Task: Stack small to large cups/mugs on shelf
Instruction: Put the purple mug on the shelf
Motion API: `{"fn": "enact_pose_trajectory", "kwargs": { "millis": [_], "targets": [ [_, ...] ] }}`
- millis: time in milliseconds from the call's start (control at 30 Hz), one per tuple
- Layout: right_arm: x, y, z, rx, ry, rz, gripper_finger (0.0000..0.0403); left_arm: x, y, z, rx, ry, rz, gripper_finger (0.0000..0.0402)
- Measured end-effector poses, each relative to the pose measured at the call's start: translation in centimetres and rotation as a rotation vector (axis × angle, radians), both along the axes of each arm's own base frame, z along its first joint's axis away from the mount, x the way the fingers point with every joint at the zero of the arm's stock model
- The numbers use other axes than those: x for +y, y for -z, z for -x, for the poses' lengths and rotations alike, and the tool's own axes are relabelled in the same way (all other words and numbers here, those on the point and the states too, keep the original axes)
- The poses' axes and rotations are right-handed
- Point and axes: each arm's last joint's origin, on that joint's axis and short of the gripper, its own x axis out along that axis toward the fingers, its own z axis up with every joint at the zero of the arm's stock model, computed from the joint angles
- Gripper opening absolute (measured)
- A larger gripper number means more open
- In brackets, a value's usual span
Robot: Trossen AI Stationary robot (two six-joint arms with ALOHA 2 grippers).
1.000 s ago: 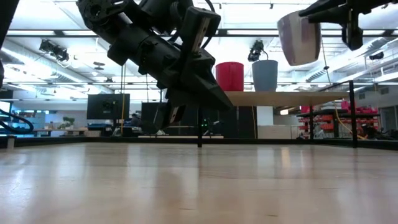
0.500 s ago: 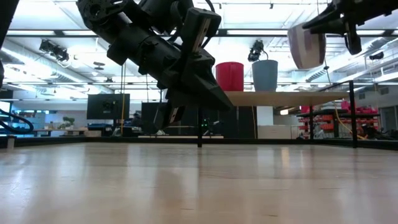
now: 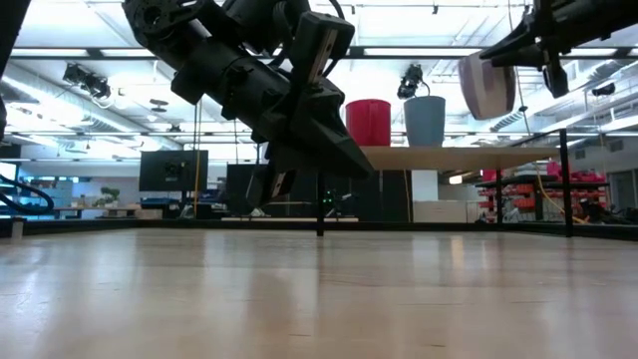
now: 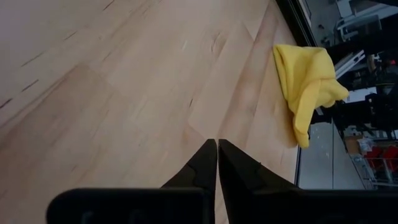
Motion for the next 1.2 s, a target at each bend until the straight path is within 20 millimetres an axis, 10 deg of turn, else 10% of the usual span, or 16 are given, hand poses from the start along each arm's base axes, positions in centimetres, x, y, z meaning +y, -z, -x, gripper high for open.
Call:
{"fn": "enact_pose_trajectory", "kwargs": {
  "millis": [1200],
  "targets": [
    [-4.0, 4.1, 0.8, -0.08, 0.131, -0.107, 0.0023, -0.7, 0.1, 0.2, 0.015, 0.018, -0.002, 0.0019]
  ]
}}
